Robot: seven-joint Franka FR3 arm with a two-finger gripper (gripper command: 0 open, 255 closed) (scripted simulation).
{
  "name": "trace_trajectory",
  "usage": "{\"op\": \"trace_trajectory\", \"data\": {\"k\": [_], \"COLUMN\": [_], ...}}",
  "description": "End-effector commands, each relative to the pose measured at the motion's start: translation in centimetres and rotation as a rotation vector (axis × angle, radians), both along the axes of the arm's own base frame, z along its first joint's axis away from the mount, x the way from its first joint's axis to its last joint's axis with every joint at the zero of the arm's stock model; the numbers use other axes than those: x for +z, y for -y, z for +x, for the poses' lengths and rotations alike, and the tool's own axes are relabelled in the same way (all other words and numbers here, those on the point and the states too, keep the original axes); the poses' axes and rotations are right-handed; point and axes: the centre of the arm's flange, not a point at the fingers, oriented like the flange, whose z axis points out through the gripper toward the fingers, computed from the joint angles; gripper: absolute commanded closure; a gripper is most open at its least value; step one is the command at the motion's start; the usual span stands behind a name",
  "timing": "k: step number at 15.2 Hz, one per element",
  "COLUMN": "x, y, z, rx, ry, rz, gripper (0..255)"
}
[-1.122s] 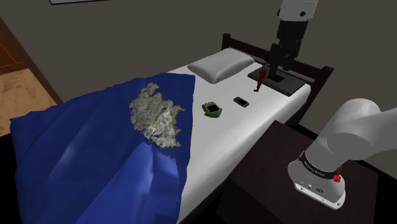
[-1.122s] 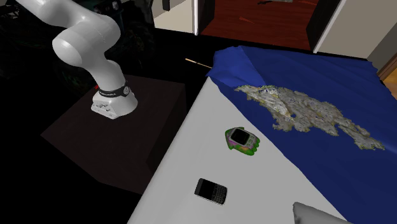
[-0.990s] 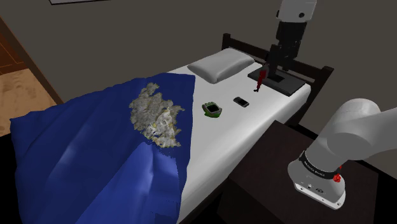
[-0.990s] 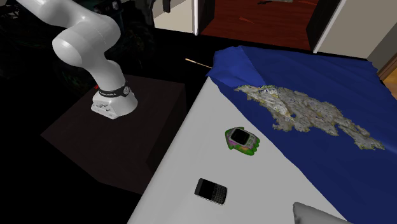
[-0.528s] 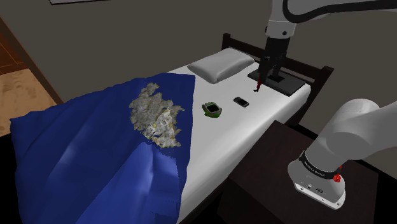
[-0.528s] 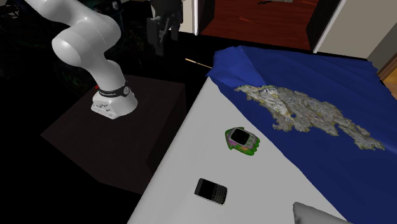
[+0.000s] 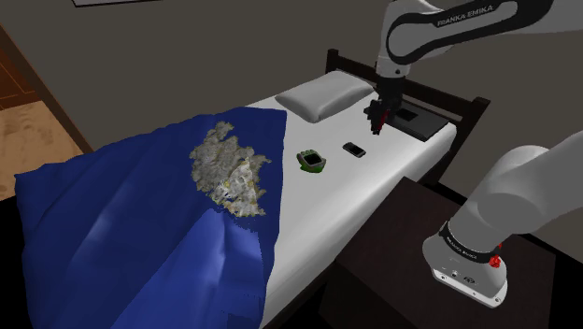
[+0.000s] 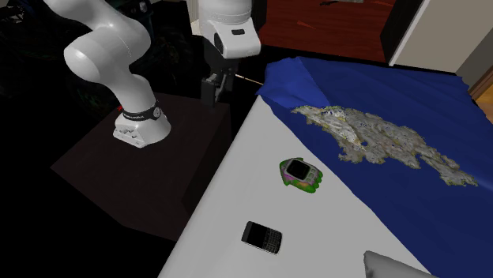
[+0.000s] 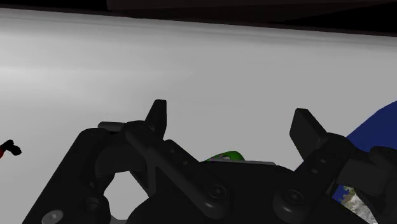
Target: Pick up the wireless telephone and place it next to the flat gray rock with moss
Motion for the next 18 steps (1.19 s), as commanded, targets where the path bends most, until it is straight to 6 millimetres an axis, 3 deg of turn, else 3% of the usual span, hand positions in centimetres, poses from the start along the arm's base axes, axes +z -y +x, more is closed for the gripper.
{"op": "trace_trajectory", "data": {"k": [1, 18], "x": [-1.7, -17.9], "y": [1.5, 12.7], "z": [1.4, 12.1], "rx": [0.01, 0.093], "ry": [-0.003, -0.034], "rz": [-0.004, -0.033], "gripper": [0, 0]}}
